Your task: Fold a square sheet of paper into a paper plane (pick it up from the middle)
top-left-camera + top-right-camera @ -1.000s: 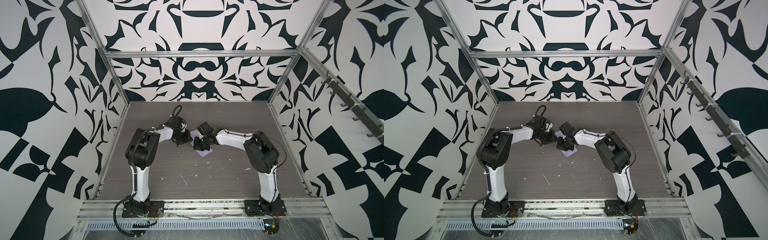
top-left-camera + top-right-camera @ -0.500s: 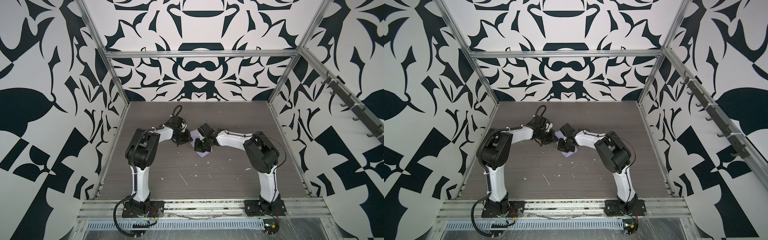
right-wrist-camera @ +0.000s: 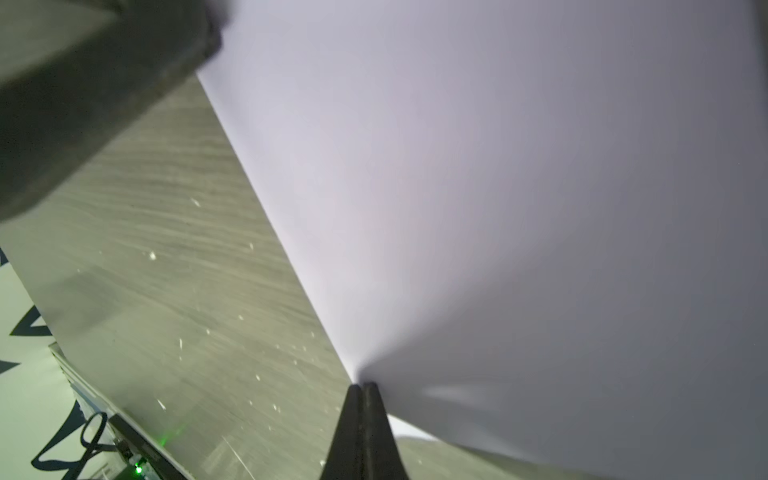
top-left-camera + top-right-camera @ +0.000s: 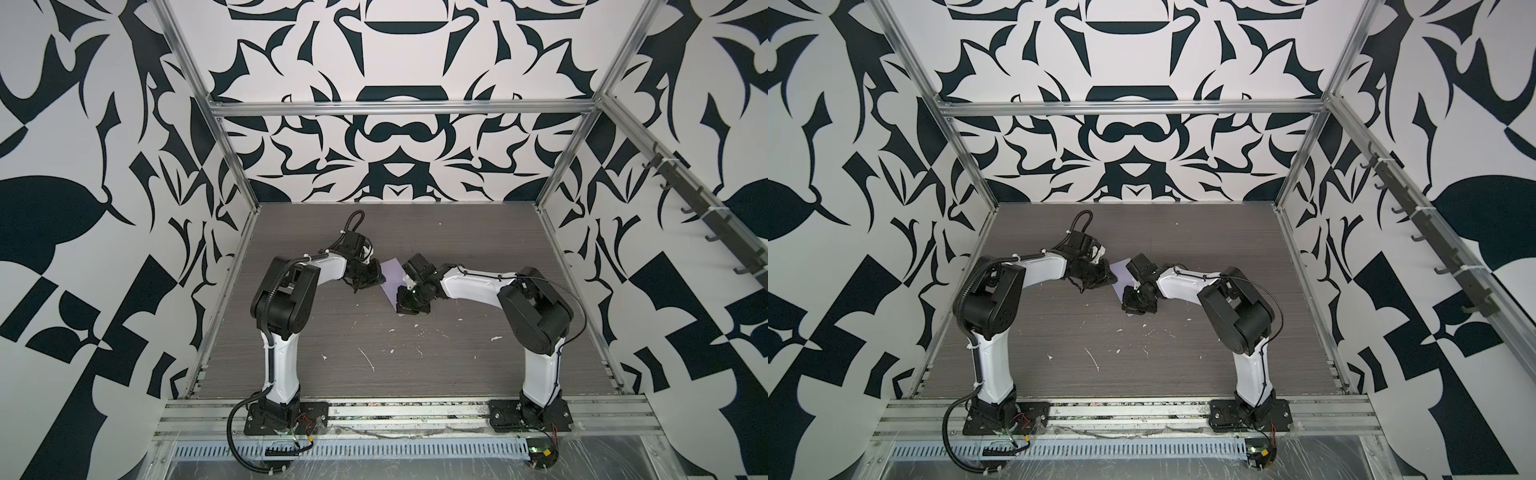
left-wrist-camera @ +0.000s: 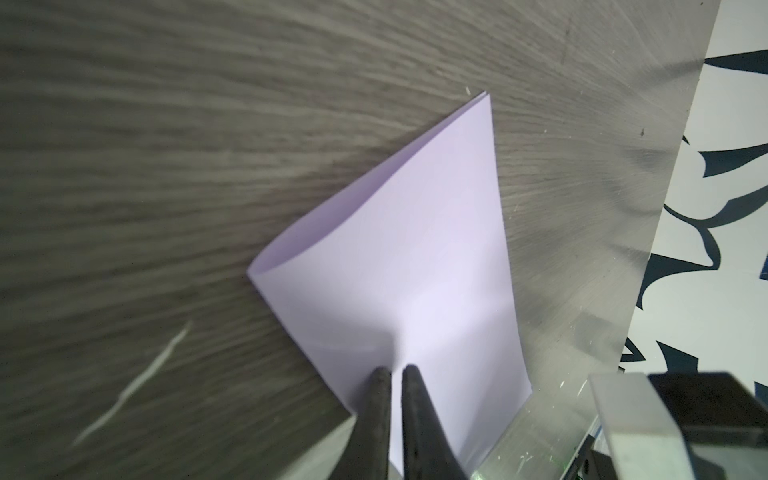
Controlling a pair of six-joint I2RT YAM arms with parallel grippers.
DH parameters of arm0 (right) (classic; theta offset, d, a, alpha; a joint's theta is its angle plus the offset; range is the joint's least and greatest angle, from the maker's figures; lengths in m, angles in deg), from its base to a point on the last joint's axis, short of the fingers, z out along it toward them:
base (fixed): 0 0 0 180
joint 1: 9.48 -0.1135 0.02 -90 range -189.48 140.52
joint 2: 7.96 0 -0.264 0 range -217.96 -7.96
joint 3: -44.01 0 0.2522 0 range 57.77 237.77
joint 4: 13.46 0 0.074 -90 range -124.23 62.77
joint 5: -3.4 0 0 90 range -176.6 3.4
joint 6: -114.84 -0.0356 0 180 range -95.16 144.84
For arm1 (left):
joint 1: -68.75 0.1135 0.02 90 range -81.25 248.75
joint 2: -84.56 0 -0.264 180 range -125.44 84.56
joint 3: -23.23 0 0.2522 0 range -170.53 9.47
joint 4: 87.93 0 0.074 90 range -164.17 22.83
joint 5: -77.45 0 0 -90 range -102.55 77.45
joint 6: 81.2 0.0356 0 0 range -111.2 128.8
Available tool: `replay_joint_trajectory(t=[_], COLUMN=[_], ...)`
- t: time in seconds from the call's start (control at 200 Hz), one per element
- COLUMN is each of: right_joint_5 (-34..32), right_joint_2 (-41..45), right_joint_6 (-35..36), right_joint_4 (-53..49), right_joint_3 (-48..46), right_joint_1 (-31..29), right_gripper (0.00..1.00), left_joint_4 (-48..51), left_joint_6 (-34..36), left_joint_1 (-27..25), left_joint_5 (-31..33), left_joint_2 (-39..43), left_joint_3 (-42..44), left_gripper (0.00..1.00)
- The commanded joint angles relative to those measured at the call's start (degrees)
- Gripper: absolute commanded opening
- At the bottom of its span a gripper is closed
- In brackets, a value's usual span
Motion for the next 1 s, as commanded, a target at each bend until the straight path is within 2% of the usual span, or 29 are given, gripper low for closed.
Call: replay_joint_trajectory(t=[0.0, 0.245, 0.42, 0.525, 0.725, 0.995], right_joint_5=[0.7, 0.5, -0.7, -0.5, -0.3, -1.3], right_joint_2=[2.9, 6.5, 2.2, 1.3, 3.9, -2.1], right_joint_6=[2.5, 4.3, 1.9, 0.6, 0.9, 1.0], right_joint_4=[-4.2, 0.2, 2.8, 6.4, 6.6, 3.5], right_joint_3=[-1.8, 0.3, 5.3, 5.1, 3.2, 6.8], right_joint_1=[-0.6, -0.6, -0.6, -0.5, -0.4, -0.4], right_gripper=[0.00, 0.00, 0.00, 0.00, 0.00, 0.00], left_joint_4=[6.5, 6.2, 6.1, 6.1, 6.2, 6.5], left_joint_6=[0.6, 0.5, 0.0, -0.3, -0.5, -1.0], left_joint_1=[0.3, 0.3, 0.3, 0.3, 0.3, 0.3], left_joint_5=[9.1, 8.5, 7.5, 6.9, 6.4, 6.3], left_joint_2=[-3.7, -3.5, -2.7, -2.1, -1.9, -0.7], left_joint_3=[3.0, 3.0, 2.9, 2.9, 1.9, 1.9], left_gripper=[0.12, 0.12, 0.12, 0.12, 0.12, 0.13])
